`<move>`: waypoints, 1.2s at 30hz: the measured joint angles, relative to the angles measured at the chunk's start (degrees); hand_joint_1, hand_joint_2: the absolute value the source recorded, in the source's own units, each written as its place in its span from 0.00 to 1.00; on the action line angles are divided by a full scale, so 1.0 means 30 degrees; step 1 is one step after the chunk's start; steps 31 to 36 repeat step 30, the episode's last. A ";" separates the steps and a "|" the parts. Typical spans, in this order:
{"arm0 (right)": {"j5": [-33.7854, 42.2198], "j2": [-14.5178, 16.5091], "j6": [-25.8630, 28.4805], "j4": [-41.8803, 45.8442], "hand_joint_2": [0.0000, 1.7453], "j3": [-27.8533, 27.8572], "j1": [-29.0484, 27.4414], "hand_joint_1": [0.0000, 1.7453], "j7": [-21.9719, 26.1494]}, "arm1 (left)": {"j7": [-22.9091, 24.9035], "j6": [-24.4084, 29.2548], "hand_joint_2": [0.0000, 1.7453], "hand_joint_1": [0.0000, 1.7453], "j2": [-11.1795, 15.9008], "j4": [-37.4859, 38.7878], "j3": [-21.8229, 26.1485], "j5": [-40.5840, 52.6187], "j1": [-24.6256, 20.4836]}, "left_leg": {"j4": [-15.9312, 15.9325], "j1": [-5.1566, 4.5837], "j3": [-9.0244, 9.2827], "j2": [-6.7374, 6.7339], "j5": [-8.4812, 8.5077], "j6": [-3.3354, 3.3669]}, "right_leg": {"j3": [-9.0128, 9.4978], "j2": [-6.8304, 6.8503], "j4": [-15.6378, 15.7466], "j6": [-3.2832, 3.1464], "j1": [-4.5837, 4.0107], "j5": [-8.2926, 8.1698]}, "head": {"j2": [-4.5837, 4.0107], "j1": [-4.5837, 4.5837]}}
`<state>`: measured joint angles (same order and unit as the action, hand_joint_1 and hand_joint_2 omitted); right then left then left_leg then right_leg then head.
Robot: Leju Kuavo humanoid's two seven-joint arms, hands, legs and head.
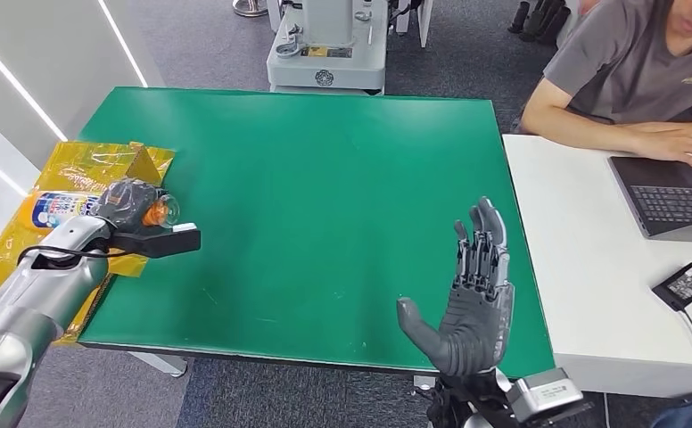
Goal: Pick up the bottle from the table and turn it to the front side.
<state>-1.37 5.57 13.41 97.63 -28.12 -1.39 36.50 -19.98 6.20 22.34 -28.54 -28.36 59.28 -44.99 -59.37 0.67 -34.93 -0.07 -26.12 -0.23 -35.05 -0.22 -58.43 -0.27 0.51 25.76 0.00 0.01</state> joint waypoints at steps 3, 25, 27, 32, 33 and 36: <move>0.0069 -0.0002 0.0075 -0.0005 1.00 0.0013 -0.0008 0.00 0.0102 | -0.0270 -0.0363 1.00 1.00 0.0040 0.0853 -0.0493 0.0504 -0.0088 | 0.0000 -0.0001 0.0000 0.0000 0.0000 0.0000 | 0.0000 0.0000 0.0000 0.0000 0.0001 0.0000 | 0.0000 0.0002; 0.0514 -0.0002 0.0246 -0.0332 1.00 -0.0342 0.0384 0.00 0.0140 | -0.1355 0.1262 1.00 1.00 -0.0827 0.2344 -0.2298 0.1765 0.0725 | -0.0001 0.0000 -0.0003 0.0008 0.0000 -0.0001 | 0.0002 0.0010 0.0000 0.0000 0.0000 0.0000 | 0.0000 -0.0002; 0.0530 -0.0005 0.0251 -0.0355 1.00 -0.0437 0.0427 0.00 0.0120 | -0.1329 0.1507 1.00 1.00 -0.0953 0.2344 -0.2300 0.1845 0.0719 | -0.0001 -0.0001 -0.0002 0.0007 0.0000 -0.0001 | 0.0001 0.0009 0.0000 0.0000 0.0000 0.0000 | 0.0000 -0.0002; 0.0533 -0.0007 0.0271 -0.0374 1.00 -0.0541 0.0450 0.00 0.0116 | -0.1319 0.1892 1.00 1.00 -0.1124 0.2344 -0.2301 0.1811 0.0713 | -0.0002 -0.0001 -0.0003 0.0008 0.0000 -0.0001 | 0.0001 0.0011 0.0001 0.0000 0.0001 0.0000 | 0.0000 -0.0004; 0.0533 -0.0007 0.0271 -0.0374 1.00 -0.0541 0.0450 0.00 0.0116 | -0.1319 0.1892 1.00 1.00 -0.1124 0.2344 -0.2301 0.1811 0.0713 | -0.0002 -0.0001 -0.0003 0.0008 0.0000 -0.0001 | 0.0001 0.0011 0.0001 0.0000 0.0001 0.0000 | 0.0000 -0.0004; 0.0533 -0.0007 0.0271 -0.0374 1.00 -0.0541 0.0450 0.00 0.0116 | -0.1319 0.1892 1.00 1.00 -0.1124 0.2344 -0.2301 0.1811 0.0713 | -0.0002 -0.0001 -0.0003 0.0008 0.0000 -0.0001 | 0.0001 0.0011 0.0001 0.0000 0.0001 0.0000 | 0.0000 -0.0004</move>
